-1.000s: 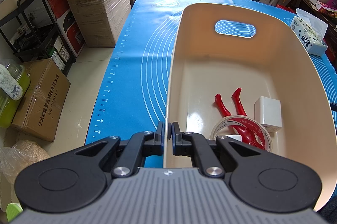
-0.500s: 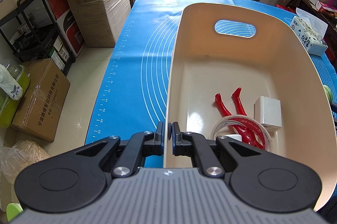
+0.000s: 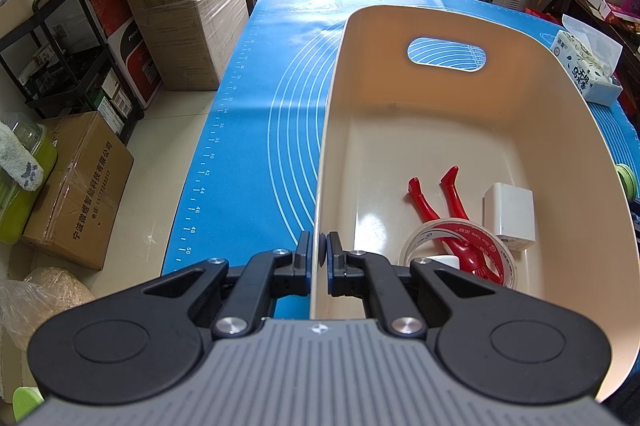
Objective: Organize rigid objects
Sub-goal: 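Lift the green tape roll with the right tool and drop it into the basket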
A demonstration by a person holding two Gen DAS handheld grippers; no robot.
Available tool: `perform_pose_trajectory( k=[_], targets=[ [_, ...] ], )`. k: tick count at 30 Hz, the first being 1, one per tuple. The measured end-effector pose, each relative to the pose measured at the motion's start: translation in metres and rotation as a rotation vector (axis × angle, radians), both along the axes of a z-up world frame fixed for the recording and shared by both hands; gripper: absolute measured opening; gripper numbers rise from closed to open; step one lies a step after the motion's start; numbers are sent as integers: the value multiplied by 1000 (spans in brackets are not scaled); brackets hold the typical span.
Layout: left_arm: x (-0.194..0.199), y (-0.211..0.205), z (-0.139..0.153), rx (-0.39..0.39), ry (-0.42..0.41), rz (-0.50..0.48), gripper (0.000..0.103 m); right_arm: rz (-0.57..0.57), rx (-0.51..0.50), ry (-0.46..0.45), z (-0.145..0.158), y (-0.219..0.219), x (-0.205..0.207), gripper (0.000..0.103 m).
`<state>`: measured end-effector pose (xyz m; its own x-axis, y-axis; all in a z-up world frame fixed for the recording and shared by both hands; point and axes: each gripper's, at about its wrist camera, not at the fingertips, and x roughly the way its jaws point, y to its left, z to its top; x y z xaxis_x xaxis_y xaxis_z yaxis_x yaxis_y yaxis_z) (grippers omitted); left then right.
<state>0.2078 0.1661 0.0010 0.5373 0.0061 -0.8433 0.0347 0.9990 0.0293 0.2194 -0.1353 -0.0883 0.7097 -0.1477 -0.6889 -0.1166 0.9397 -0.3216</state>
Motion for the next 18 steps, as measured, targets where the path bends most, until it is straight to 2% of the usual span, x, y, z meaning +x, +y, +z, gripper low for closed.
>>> perform_pose_trajectory(
  k=[7,18],
  targets=[
    [0,-1,0,2,0,0,8,-10,28,-46,15,-3,-8,28],
    [0,-1,0,1,0,0,8,40,107,-142,71,19,-5,28]
  ],
)
